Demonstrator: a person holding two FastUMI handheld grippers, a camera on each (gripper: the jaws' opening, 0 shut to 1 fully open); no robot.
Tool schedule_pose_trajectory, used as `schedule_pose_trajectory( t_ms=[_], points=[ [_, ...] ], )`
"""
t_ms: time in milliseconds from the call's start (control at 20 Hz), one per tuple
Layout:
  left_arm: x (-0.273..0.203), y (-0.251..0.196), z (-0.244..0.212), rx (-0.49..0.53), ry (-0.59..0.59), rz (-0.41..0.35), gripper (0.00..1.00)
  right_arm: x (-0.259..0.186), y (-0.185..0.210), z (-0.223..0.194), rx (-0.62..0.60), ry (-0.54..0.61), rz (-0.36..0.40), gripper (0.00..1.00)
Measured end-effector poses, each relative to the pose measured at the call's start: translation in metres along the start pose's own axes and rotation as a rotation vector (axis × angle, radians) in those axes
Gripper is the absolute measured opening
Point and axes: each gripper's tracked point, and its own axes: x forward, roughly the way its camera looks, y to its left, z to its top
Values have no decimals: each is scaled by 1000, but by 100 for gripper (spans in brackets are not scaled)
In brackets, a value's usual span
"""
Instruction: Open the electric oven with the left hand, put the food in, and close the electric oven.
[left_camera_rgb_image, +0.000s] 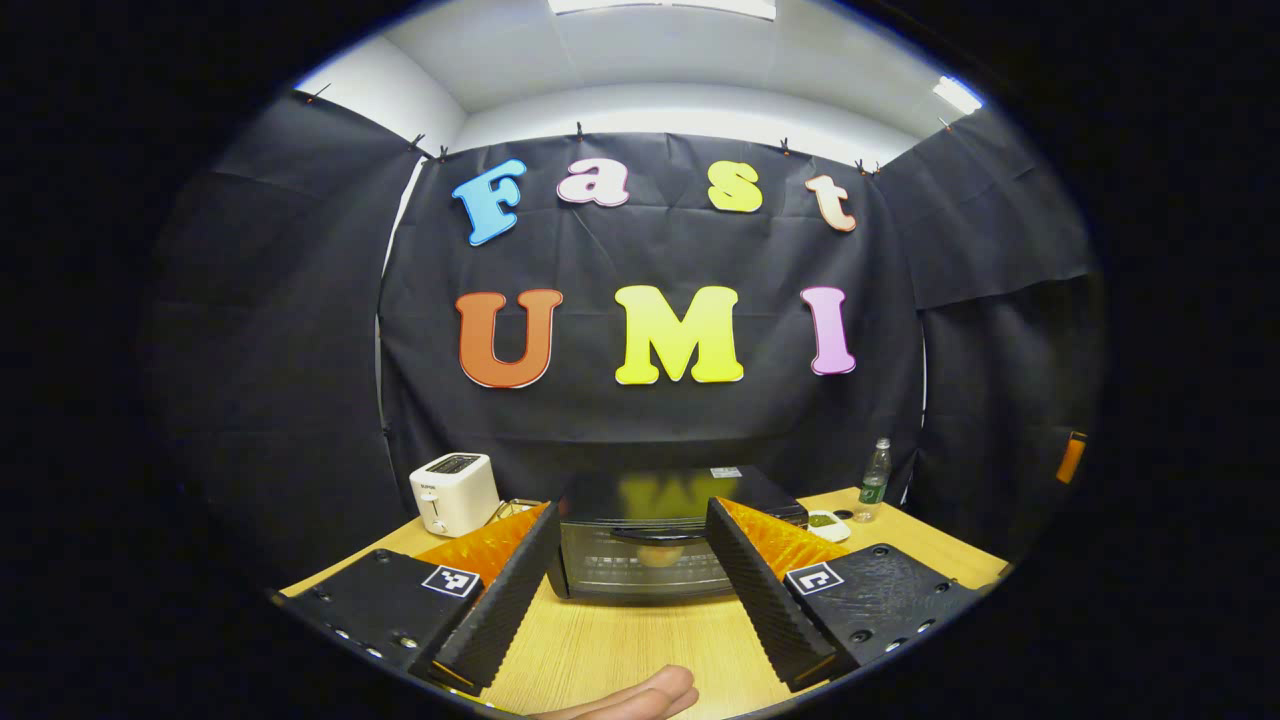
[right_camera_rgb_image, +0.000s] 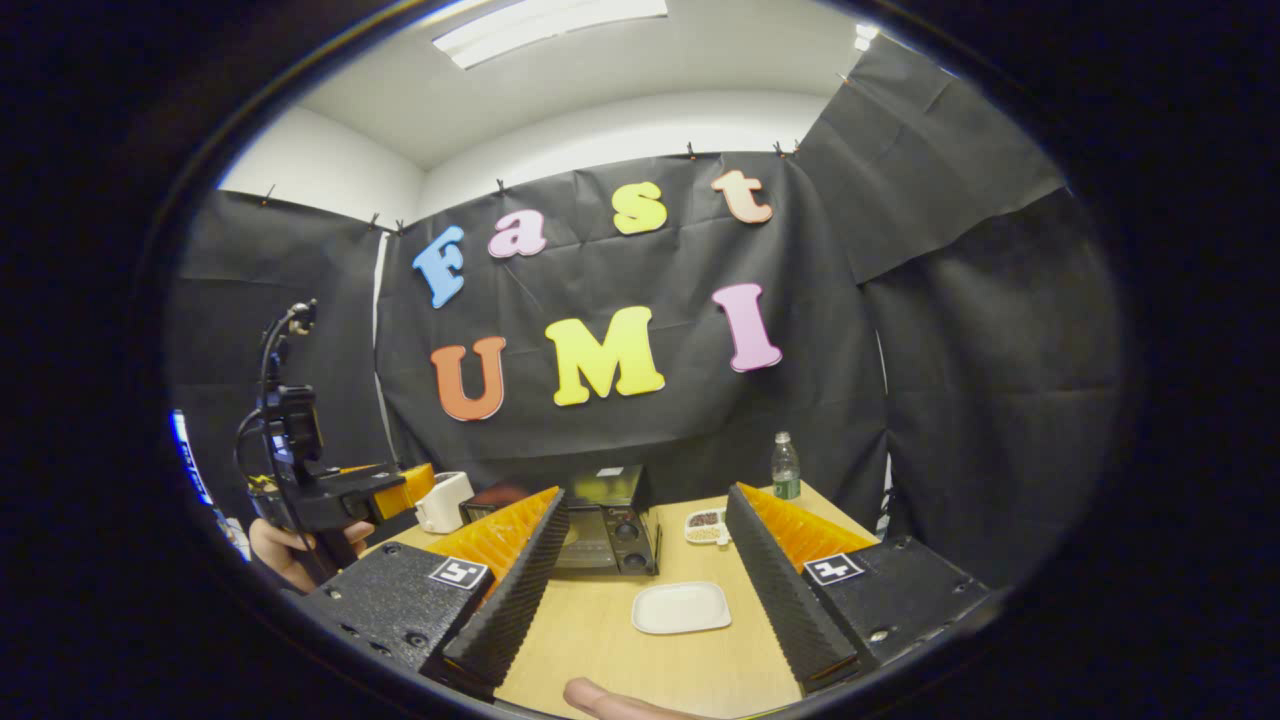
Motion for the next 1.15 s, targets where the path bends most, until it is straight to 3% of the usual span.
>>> schedule_pose_trajectory(
  t_ms=[450, 500, 550, 700, 750, 800, 850, 1100, 1150],
  points=[
    [-92, 1, 35, 37, -63, 15, 95, -26, 9, 20, -9, -72, 1, 95],
    [-100, -1, 34, 27, -65, 7, 89, -27, 6, 17, -6, -70, -2, 95],
    [-108, -5, 34, 20, -70, -1, 95, -29, 5, 16, -9, -65, -2, 95],
    [-122, -2, 26, 12, -59, 15, 95, -32, 3, 12, -29, -48, -1, 95],
    [-126, -2, 23, 11, -56, 26, 89, -33, 3, 12, -43, -52, 1, 95],
    [-129, 0, 22, 11, -61, 42, 95, -35, 2, 9, -60, -51, 2, 95],
    [-130, 2, 20, 13, -63, 53, 95, -37, 0, 8, -76, -51, 2, 95],
    [-142, -12, 15, -2, -59, 18, 87, -39, -6, 2, -85, -35, -10, 95],
    [-143, -13, 17, 12, -62, 13, 100, -39, -7, 2, -83, -33, -11, 95]
  ],
)
